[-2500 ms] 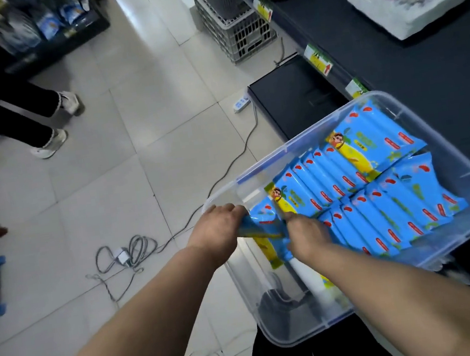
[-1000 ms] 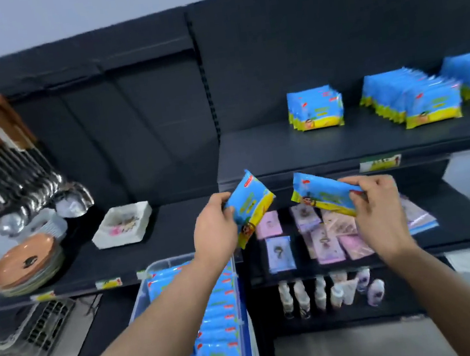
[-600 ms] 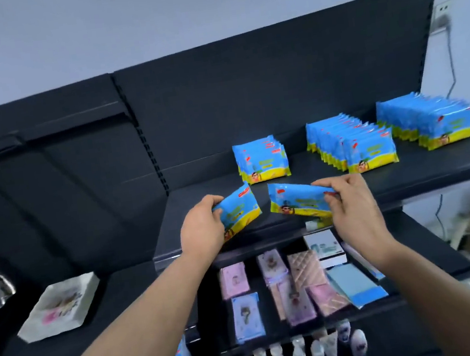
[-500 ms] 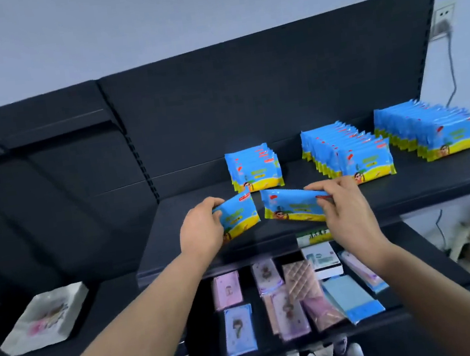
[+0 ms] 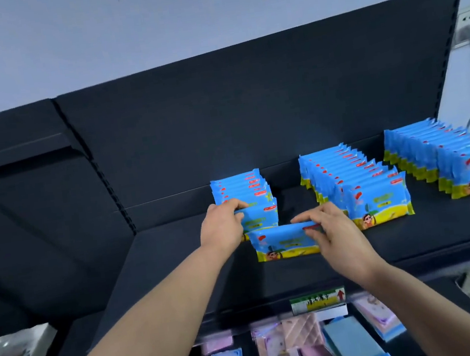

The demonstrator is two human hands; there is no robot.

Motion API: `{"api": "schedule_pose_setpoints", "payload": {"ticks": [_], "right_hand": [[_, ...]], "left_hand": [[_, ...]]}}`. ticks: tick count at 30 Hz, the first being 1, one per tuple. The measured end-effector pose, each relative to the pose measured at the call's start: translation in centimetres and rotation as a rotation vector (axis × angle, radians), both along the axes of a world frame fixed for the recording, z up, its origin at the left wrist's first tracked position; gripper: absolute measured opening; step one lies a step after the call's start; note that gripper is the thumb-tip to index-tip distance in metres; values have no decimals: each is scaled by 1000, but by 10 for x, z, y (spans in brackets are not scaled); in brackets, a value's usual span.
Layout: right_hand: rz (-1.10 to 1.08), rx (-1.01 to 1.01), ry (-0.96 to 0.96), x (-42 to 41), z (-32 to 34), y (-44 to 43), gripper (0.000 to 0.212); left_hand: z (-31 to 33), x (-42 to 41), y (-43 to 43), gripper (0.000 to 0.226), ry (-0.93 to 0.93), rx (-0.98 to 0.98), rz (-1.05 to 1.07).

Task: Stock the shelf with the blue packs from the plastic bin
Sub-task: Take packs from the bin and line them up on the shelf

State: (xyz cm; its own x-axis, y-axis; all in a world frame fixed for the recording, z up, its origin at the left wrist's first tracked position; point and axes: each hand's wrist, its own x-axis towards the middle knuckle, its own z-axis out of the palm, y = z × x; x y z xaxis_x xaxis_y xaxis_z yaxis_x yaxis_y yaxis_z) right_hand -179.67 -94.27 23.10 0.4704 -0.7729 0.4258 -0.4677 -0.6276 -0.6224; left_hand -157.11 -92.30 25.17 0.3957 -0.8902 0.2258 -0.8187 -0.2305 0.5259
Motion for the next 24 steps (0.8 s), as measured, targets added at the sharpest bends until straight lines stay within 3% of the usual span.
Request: {"api": "schedule_pose_setpoints", "payload": {"ticks": [3,7,11,16,21,24], "right_hand": [[-4,25,35,8,-2,-14,27],[-22,33,44,24,-5,-34,25],[-46,51,25,42,-9,-47,25],[-74,42,1,68,-12,-62,28],[-81,-23,10,93,-11,-72,30],[-140,-87,84,101,-13,-75,40]], "left_hand": [[-3,5,-22,24,-10,-14,-27],[-4,18,-40,21,-240,-130,-40],[-8,31,-49,15,-242,-176,-19],[-17,45,-36,19,207,-366,148],[-40,65,-15,23,483,-191,294],[-50,64,-3,39,627,-114,158]]}}
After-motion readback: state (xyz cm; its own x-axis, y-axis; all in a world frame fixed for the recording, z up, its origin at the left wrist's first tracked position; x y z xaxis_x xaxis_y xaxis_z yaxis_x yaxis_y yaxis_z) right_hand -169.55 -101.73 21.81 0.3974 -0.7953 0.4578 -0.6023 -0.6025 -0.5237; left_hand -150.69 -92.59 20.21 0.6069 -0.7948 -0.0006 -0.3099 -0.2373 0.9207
